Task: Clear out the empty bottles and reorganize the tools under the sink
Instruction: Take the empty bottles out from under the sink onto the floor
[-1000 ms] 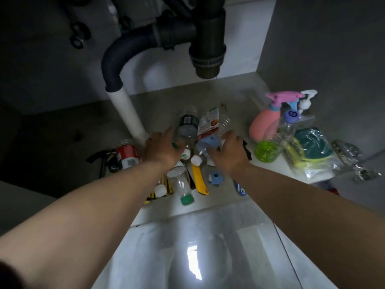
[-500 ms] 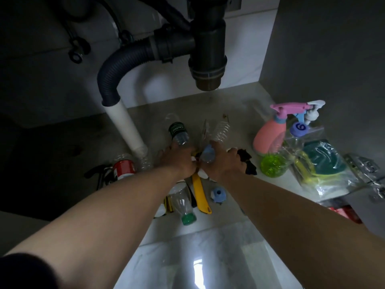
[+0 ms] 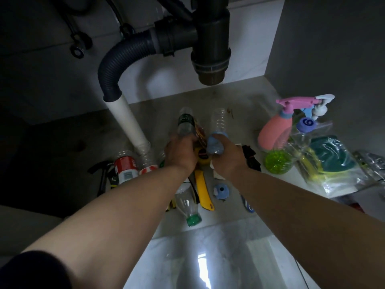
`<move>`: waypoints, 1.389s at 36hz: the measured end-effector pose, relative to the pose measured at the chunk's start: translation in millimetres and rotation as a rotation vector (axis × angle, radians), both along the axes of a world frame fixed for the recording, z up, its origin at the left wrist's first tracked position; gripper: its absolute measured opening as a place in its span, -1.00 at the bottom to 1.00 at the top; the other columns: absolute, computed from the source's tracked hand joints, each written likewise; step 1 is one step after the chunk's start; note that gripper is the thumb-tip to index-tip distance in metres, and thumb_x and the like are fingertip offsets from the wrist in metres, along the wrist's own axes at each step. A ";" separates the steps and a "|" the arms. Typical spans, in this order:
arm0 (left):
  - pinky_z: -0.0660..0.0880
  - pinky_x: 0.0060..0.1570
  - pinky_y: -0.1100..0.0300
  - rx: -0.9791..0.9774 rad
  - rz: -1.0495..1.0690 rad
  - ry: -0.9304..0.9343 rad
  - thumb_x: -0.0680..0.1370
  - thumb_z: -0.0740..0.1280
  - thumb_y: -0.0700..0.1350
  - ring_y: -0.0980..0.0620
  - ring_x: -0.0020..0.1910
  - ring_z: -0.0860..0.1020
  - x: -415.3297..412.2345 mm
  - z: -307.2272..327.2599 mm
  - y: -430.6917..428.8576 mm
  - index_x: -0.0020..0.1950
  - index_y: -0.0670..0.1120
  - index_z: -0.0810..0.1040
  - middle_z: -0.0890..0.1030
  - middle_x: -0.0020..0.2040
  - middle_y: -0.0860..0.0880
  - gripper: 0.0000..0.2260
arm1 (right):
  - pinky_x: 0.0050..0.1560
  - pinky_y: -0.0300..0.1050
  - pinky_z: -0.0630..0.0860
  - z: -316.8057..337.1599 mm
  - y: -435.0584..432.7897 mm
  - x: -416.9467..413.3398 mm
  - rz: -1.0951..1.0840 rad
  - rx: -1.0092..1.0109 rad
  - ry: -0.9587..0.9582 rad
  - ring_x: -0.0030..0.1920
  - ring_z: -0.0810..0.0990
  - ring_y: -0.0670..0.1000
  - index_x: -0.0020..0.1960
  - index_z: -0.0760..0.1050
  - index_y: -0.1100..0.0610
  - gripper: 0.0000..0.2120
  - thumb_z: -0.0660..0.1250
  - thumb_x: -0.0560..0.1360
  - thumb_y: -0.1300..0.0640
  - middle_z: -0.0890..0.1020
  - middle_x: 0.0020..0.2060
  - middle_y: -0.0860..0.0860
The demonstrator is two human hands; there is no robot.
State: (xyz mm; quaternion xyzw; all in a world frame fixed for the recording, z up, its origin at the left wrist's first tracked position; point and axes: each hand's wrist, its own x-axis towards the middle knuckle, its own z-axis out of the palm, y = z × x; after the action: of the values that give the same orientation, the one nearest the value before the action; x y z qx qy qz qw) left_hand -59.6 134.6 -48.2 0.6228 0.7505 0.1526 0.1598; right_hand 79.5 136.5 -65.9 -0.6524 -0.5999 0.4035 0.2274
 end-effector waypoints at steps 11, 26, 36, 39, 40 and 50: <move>0.42 0.11 0.31 0.279 0.309 -0.403 0.52 0.25 -0.42 -0.11 0.27 0.55 -5.1 36.7 -23.6 0.20 -0.11 0.65 0.61 0.24 -0.10 -0.63 | 0.27 -0.03 0.55 41.6 -50.3 62.3 -0.029 0.101 0.347 0.18 0.59 -0.02 0.50 0.35 0.01 -0.43 0.29 0.56 0.39 0.54 0.33 0.09; 0.56 0.16 -0.03 0.100 0.144 -0.847 0.56 0.44 -0.20 0.08 -0.02 0.60 54.0 92.5 -113.4 0.20 0.00 0.44 0.64 0.11 0.00 -0.70 | 0.07 0.22 0.64 77.6 -206.4 205.3 -0.017 -0.225 0.529 -0.09 0.63 0.00 0.37 0.43 -0.28 -0.40 0.41 0.54 0.31 0.51 0.04 0.11; 0.61 -0.09 0.19 -0.131 -0.021 -0.891 0.57 0.43 -0.24 0.04 -0.03 0.63 106.0 91.4 -159.8 0.34 -0.03 0.50 0.61 0.23 -0.04 -0.63 | 0.00 -0.04 0.67 30.9 -286.7 278.2 -0.006 -0.329 0.303 0.04 0.64 0.02 0.43 0.35 -0.31 -0.36 0.40 0.56 0.26 0.46 0.21 0.06; 0.59 -0.16 0.30 -0.163 -0.033 -0.909 0.56 0.44 -0.25 0.15 -0.07 0.66 112.2 80.4 -168.0 0.32 0.00 0.53 0.63 0.21 -0.04 -0.64 | 0.16 -0.11 0.58 6.1 -285.7 284.1 0.039 -0.250 0.066 0.21 0.56 0.04 0.51 0.28 -0.19 -0.32 0.37 0.55 0.32 0.41 0.36 0.02; 0.60 -0.10 0.27 -0.175 -0.033 -0.906 0.56 0.45 -0.23 0.15 -0.03 0.66 113.0 77.2 -169.8 0.30 0.04 0.54 0.63 0.21 -0.03 -0.65 | 0.23 -0.09 0.54 -3.0 -283.5 285.7 0.072 -0.229 -0.022 0.25 0.54 0.08 0.54 0.24 -0.15 -0.31 0.37 0.55 0.32 0.41 0.37 0.06; 0.58 0.24 0.01 -0.255 -0.008 -0.965 0.54 0.48 -0.17 0.09 0.22 0.59 115.2 61.8 -178.8 0.29 0.13 0.56 0.61 0.24 0.09 -0.62 | 0.27 0.03 0.52 -56.0 -254.1 271.0 0.143 -0.197 -0.692 0.30 0.42 0.14 0.56 0.09 -0.25 -0.19 0.39 0.49 0.22 0.33 0.35 0.13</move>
State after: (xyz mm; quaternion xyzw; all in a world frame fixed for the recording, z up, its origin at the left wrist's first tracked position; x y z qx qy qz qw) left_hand 55.6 -44.2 13.6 0.4593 0.6013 0.3298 0.5645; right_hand 350.5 -117.7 -121.9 -0.7255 -0.6437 0.2294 -0.0815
